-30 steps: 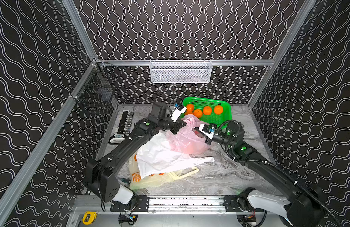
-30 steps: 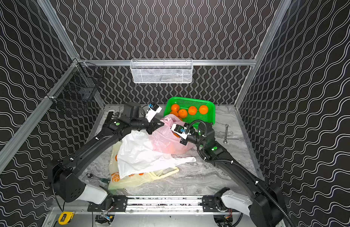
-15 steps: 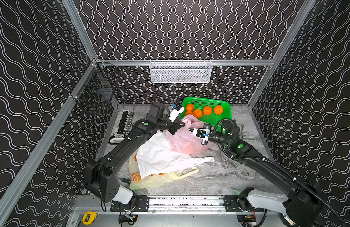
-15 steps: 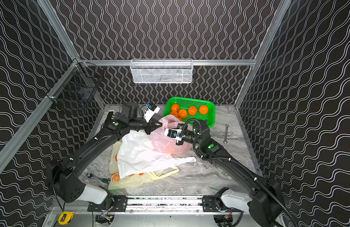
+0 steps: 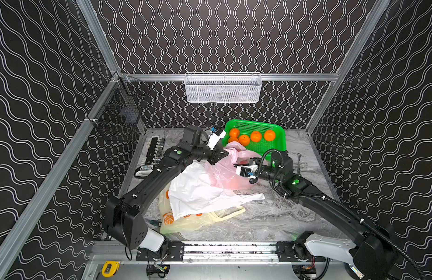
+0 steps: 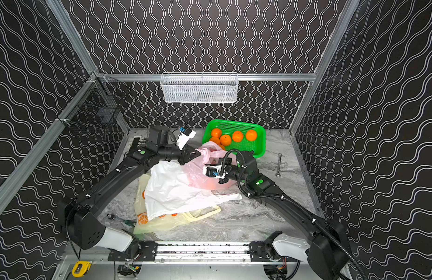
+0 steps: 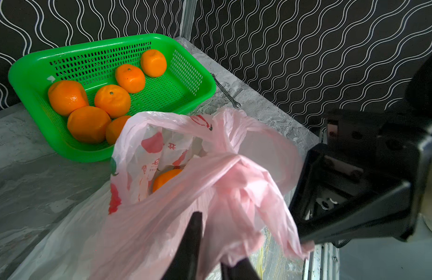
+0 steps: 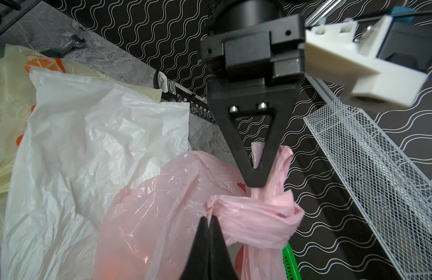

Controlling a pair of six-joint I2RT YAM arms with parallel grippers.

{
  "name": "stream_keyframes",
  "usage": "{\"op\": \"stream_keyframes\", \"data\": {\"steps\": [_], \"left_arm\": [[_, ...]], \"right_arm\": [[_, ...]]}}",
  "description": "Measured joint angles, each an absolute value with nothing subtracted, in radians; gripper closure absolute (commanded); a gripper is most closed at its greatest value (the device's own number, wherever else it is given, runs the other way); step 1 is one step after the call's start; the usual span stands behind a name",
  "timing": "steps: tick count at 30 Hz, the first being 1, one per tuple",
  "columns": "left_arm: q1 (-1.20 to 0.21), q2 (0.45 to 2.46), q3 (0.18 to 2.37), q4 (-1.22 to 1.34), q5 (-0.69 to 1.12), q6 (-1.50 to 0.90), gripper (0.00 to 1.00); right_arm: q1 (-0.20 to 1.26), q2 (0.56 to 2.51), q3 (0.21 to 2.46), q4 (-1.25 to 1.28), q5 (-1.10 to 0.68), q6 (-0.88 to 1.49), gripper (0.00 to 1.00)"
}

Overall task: Place the oranges into plastic bags & tie knots
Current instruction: Tie the plastic bag at the center of the board.

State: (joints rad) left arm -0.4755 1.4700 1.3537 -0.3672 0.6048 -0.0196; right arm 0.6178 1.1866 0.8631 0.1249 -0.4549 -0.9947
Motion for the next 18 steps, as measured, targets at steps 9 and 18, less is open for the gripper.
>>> {"op": "stream_keyframes", "data": {"steps": [9, 18], "left_arm": [[-0.429, 1.462, 1.447, -0.453, 0.603, -0.01, 0.48], [-0.419, 1.655, 1.777, -0.685, 0.675, 0.12, 0.13]], "right_arm": [[0.618, 1.18, 0.828, 0.126, -0.453, -1.014, 1.0], [0.618, 1.169, 0.816, 0.126, -0.447, -1.033, 1.0]]}}
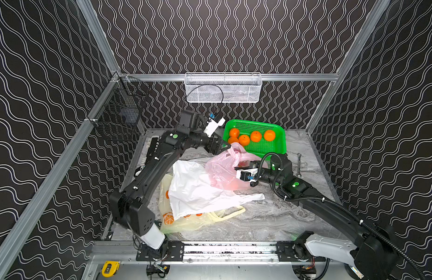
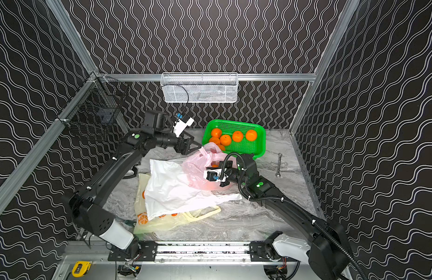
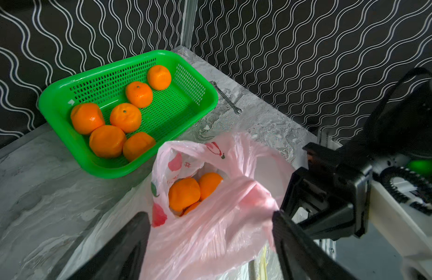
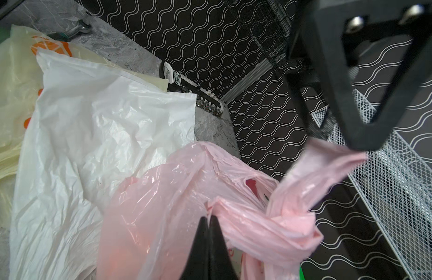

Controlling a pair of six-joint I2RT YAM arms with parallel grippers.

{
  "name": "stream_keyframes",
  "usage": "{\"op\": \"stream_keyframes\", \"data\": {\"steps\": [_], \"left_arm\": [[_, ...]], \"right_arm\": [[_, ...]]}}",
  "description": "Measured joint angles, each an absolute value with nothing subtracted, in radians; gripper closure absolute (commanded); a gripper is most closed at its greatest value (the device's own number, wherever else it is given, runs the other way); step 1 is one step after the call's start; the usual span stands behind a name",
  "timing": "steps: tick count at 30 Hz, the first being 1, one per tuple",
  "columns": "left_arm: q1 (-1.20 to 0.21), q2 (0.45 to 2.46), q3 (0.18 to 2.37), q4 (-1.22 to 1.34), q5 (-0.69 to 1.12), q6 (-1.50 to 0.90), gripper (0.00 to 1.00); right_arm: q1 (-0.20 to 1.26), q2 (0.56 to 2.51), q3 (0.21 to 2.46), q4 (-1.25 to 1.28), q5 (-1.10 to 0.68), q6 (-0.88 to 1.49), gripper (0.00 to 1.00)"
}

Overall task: Place the oranges into plastic bags & tie knots
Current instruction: Tie the plastic bag at the center of the board.

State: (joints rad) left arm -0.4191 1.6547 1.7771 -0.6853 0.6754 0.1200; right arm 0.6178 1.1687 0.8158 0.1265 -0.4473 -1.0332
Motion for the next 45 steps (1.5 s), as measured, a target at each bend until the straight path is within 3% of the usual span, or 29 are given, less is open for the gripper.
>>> {"op": "stream_keyframes", "data": {"steps": [7, 20, 38, 40, 45], "left_arm": [[-0.423, 1.743, 1.923, -0.762, 0.726, 0.162, 0.03], [-0.525, 1.909, 2.072, -0.948, 0.727, 0.291, 0.02], [-0.537, 1.841, 1.988, -1.023, 0.725, 0.395, 0.39], [-0.536, 1.827, 1.972, -1.026, 0.71, 0.398, 0.37], [-0.535, 1.829, 1.999, -1.029, 0.688, 0.398, 0.22]], "right_arm": [[0.618, 1.165, 0.813, 0.126, -0.448, -1.034, 1.0], [0.618, 1.163, 0.812, 0.126, -0.463, -1.037, 1.0], [0.62, 1.203, 0.857, 0.125, -0.456, -1.053, 1.0], [0.622, 1.208, 0.864, 0.123, -0.459, -1.059, 1.0], [0.627, 1.211, 0.87, 0.118, -0.462, -1.066, 1.0]]}}
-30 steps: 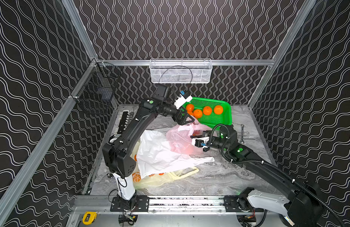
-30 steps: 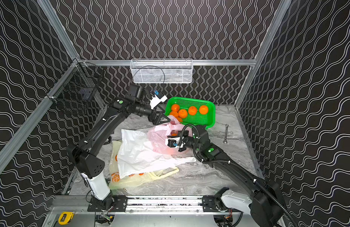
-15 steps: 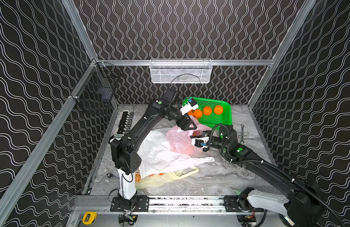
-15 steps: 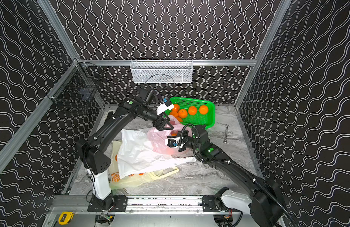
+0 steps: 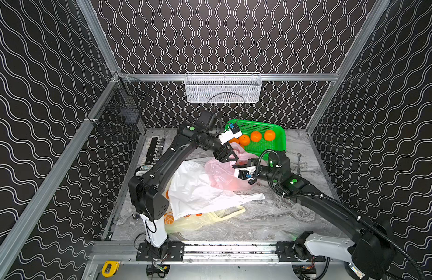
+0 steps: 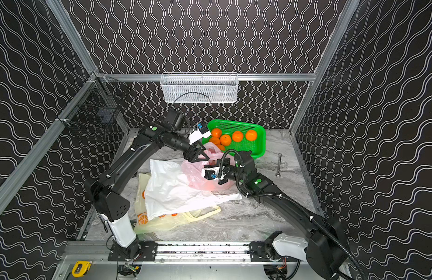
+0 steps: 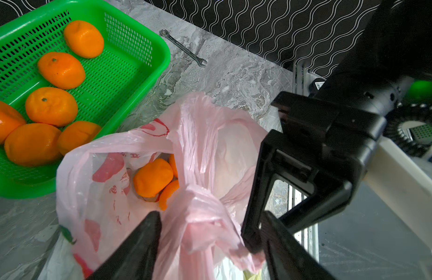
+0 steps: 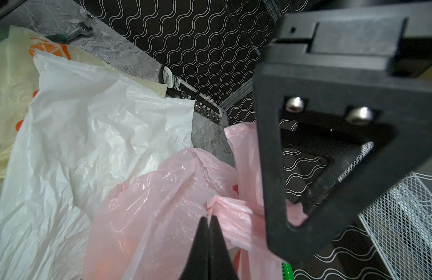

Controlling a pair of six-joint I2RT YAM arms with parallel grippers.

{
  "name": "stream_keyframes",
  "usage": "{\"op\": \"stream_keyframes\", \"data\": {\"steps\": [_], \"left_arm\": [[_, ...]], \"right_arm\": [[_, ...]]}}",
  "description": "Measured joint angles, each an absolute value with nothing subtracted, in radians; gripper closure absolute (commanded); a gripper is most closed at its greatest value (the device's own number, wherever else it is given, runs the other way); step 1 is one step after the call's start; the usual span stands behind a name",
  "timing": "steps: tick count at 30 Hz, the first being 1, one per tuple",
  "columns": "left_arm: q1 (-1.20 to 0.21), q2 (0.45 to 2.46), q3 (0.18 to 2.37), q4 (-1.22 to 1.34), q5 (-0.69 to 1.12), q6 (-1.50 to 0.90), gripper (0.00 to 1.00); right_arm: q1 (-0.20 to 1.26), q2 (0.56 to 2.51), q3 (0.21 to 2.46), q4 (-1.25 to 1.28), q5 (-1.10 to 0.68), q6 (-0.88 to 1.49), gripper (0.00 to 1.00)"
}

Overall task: Place the oranges into plastic bags & tie knots
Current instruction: Tie the plastic bag at the center of the board.

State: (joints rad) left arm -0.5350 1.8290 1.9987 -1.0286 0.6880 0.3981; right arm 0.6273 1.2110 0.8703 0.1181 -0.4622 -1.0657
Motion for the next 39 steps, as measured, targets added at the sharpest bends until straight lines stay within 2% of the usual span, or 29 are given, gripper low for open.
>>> {"op": "stream_keyframes", "data": {"steps": [6, 9, 12, 16, 19, 25, 30, 34, 39], "left_arm": [[-0.538, 1.921, 2.107, -1.026, 0.699, 0.388, 0.22], [-0.549, 1.958, 2.122, -1.03, 0.709, 0.388, 0.25], [-0.563, 1.963, 2.114, -1.047, 0.719, 0.389, 0.34], [-0.563, 1.909, 2.053, -1.051, 0.728, 0.4, 0.52], [-0.563, 1.864, 2.006, -1.05, 0.724, 0.42, 0.63], [-0.558, 1.832, 1.966, -1.048, 0.719, 0.426, 0.73], [-0.557, 1.831, 1.96, -1.048, 0.716, 0.43, 0.74], [-0.557, 1.819, 1.945, -1.048, 0.71, 0.445, 0.61], [-0.557, 1.818, 1.936, -1.046, 0.71, 0.448, 0.57]], "right_arm": [[0.628, 1.198, 0.855, 0.118, -0.462, -1.065, 1.0], [0.628, 1.195, 0.852, 0.118, -0.461, -1.065, 1.0], [0.628, 1.193, 0.849, 0.118, -0.454, -1.065, 1.0], [0.628, 1.184, 0.833, 0.118, -0.439, -1.063, 1.0], [0.627, 1.182, 0.825, 0.119, -0.427, -1.063, 1.0], [0.625, 1.177, 0.818, 0.121, -0.41, -1.062, 1.0], [0.62, 1.17, 0.813, 0.122, -0.403, -1.057, 1.0], [0.614, 1.163, 0.807, 0.121, -0.401, -1.057, 1.0], [0.611, 1.159, 0.797, 0.118, -0.39, -1.058, 1.0]]}}
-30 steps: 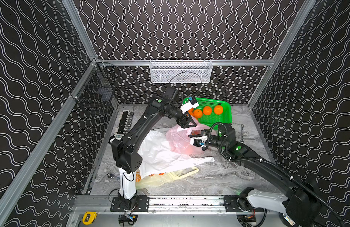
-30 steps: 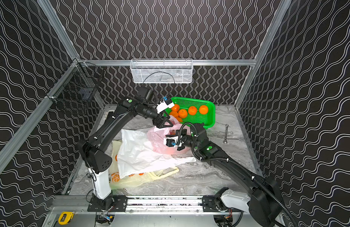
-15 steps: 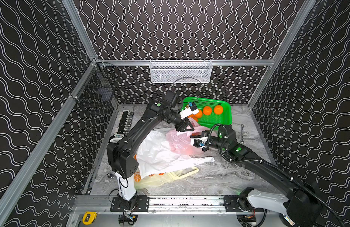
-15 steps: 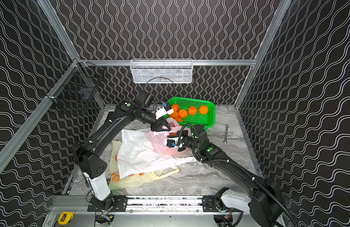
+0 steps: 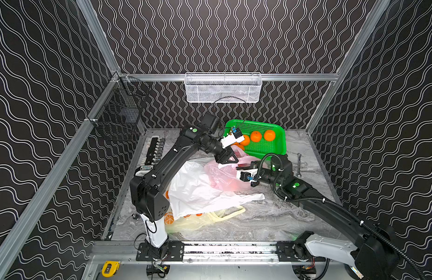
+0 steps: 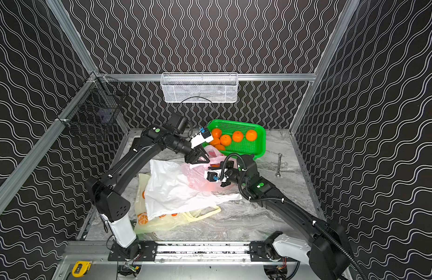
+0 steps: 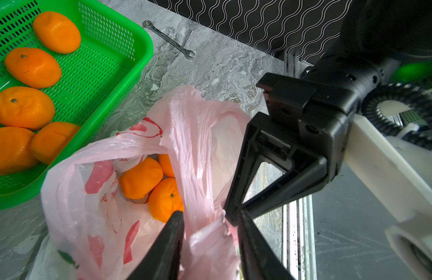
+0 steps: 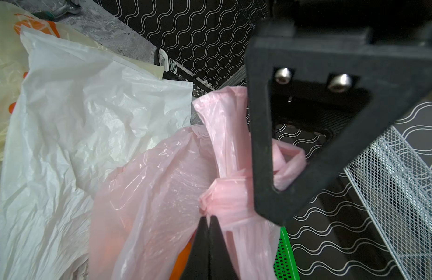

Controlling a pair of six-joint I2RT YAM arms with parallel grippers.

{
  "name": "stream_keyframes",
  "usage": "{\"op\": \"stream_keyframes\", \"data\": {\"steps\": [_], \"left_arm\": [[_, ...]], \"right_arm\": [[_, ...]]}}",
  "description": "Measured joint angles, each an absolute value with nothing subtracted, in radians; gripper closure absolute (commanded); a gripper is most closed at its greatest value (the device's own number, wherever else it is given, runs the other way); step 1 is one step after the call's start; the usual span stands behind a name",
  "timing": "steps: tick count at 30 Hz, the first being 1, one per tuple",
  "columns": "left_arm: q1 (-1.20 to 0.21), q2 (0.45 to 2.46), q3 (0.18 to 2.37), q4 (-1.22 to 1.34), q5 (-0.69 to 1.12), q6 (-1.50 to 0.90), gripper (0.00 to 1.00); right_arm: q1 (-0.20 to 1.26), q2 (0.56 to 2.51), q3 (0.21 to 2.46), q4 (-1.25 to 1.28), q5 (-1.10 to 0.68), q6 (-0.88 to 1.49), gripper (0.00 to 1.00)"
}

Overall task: Place the oranges into plastic bags & tie knots
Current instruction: Tie the plastic bag at the center of the board.

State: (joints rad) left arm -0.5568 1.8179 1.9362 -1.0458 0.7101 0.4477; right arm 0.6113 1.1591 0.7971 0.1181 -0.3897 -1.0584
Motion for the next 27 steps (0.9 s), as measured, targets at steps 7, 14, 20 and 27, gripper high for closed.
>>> {"op": "stream_keyframes", "data": {"steps": [7, 14, 20, 27], "left_arm": [[-0.557, 1.829, 1.922, -1.043, 0.71, 0.451, 0.57], [-0.559, 1.842, 1.913, -1.042, 0.7, 0.452, 0.62], [-0.563, 1.851, 1.909, -1.045, 0.687, 0.471, 0.82], [-0.565, 1.847, 1.896, -1.049, 0.68, 0.482, 1.0]], "right_arm": [[0.603, 1.158, 0.786, 0.117, -0.379, -1.059, 1.0], [0.596, 1.159, 0.783, 0.111, -0.357, -1.065, 0.99], [0.593, 1.159, 0.78, 0.094, -0.353, -1.067, 0.97], [0.588, 1.133, 0.774, 0.077, -0.353, -1.064, 0.58]]}}
